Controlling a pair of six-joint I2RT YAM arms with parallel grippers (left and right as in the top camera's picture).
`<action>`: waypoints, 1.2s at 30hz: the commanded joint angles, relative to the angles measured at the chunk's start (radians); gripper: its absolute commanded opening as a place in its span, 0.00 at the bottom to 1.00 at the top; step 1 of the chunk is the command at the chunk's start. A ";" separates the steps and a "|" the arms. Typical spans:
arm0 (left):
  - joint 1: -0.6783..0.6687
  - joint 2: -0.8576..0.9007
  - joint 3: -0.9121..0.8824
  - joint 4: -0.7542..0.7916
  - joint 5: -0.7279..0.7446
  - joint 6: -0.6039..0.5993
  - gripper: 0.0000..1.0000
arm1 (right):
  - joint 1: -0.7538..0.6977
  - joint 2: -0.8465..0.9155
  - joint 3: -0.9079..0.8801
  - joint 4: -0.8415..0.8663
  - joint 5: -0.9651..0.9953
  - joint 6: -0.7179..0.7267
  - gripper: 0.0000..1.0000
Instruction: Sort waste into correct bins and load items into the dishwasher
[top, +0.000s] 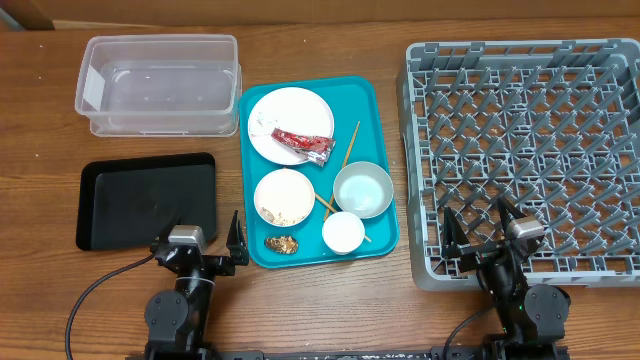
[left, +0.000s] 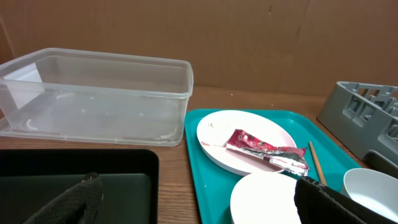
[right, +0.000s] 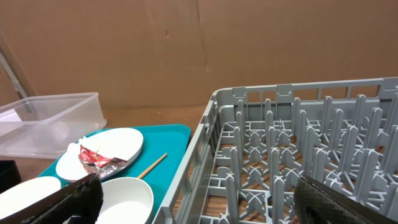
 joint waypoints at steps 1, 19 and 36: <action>0.006 -0.010 -0.003 0.000 0.011 0.001 1.00 | 0.004 -0.010 -0.011 0.007 0.006 0.003 1.00; 0.006 -0.010 -0.003 0.000 0.011 0.001 1.00 | 0.004 -0.010 -0.011 0.007 0.006 0.003 1.00; 0.006 -0.010 -0.003 -0.001 -0.006 0.008 1.00 | 0.004 -0.010 -0.011 0.007 0.006 0.003 1.00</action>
